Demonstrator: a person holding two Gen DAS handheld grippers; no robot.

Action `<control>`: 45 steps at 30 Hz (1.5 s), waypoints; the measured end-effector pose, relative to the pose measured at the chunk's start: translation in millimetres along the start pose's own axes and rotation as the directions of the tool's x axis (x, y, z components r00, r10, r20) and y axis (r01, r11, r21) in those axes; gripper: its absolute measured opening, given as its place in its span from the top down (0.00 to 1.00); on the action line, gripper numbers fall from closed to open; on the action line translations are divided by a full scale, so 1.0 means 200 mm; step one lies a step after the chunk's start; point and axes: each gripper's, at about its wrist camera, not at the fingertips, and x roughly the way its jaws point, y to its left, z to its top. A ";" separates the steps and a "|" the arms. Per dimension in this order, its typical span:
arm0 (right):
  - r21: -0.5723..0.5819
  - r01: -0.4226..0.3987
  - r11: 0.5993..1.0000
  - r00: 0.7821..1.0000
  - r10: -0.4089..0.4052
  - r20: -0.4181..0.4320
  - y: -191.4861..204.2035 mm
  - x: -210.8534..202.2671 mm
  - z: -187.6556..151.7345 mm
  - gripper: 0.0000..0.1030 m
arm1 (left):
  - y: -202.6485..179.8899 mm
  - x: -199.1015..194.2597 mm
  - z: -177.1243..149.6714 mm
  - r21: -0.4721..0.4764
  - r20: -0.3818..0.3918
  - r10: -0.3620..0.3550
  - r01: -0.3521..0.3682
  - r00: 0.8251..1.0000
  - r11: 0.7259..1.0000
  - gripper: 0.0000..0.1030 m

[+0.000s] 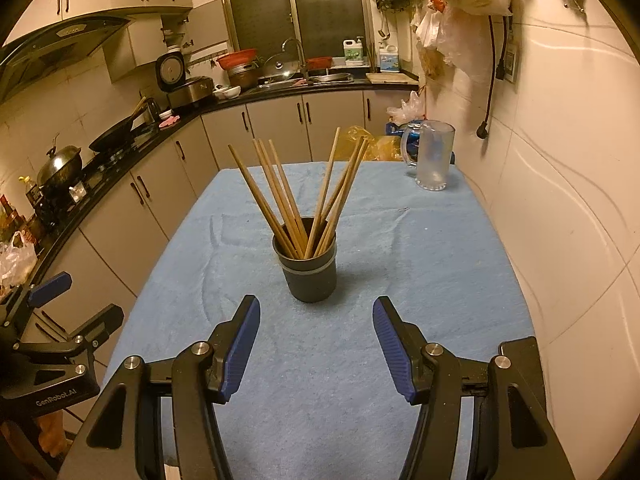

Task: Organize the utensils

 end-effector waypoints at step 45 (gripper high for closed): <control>-0.021 0.015 1.000 0.999 -0.016 -0.029 0.10 0.04 -0.04 0.38 | 0.03 0.02 -0.08 0.053 -0.025 0.086 -0.085 0.996 0.995 0.07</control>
